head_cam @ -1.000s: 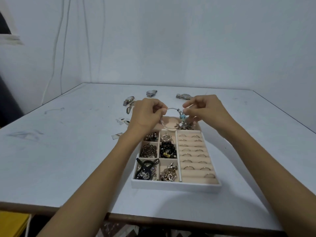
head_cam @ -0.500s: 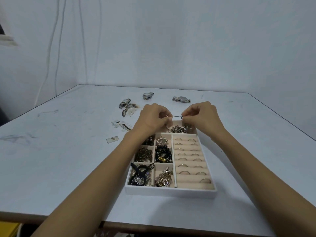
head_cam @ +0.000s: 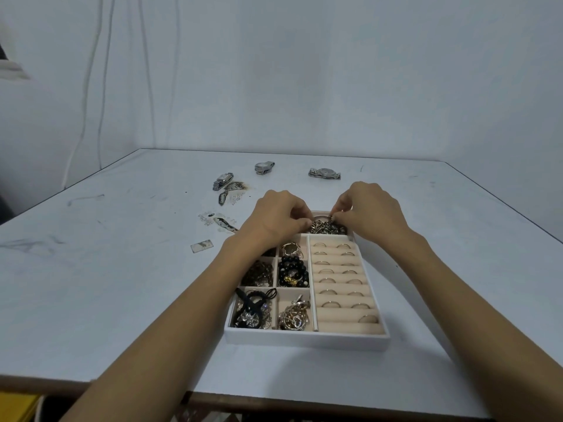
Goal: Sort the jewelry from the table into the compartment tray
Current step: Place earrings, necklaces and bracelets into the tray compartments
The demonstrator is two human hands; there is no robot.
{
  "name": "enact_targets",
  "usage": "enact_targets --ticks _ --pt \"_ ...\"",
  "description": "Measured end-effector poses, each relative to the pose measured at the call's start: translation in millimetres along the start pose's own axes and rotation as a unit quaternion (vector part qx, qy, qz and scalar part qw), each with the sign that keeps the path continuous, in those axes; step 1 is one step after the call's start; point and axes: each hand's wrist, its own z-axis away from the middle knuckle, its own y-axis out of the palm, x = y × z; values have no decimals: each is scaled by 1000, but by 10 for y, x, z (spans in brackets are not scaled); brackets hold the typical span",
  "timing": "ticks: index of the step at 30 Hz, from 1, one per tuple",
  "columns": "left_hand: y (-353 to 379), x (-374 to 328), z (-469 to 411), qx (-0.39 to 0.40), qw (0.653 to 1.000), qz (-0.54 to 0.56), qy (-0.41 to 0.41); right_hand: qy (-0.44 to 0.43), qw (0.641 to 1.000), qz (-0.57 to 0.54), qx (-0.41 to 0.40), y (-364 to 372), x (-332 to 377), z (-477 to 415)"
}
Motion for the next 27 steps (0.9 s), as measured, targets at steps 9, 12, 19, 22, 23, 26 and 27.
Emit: enact_targets --ticks 9,12,19,22,23,26,27 --pt "27 41 -28 36 999 -11 4 14 999 -15 49 -51 5 -2" --pt "12 50 -19 38 999 -14 12 1 1000 11 25 -8 32 23" --pt "7 60 -12 23 999 -24 1 -21 998 58 -10 39 89 50" --pt "-5 48 -5 27 998 -55 -13 -30 997 70 -12 62 116 54" --pt "-10 45 -4 28 998 -62 -15 -30 997 71 -12 68 120 54" --pt "-19 50 -5 30 997 -63 -19 -30 997 69 -10 69 123 48" --pt "-22 54 -5 31 997 -60 -20 -30 997 67 -9 68 121 45"
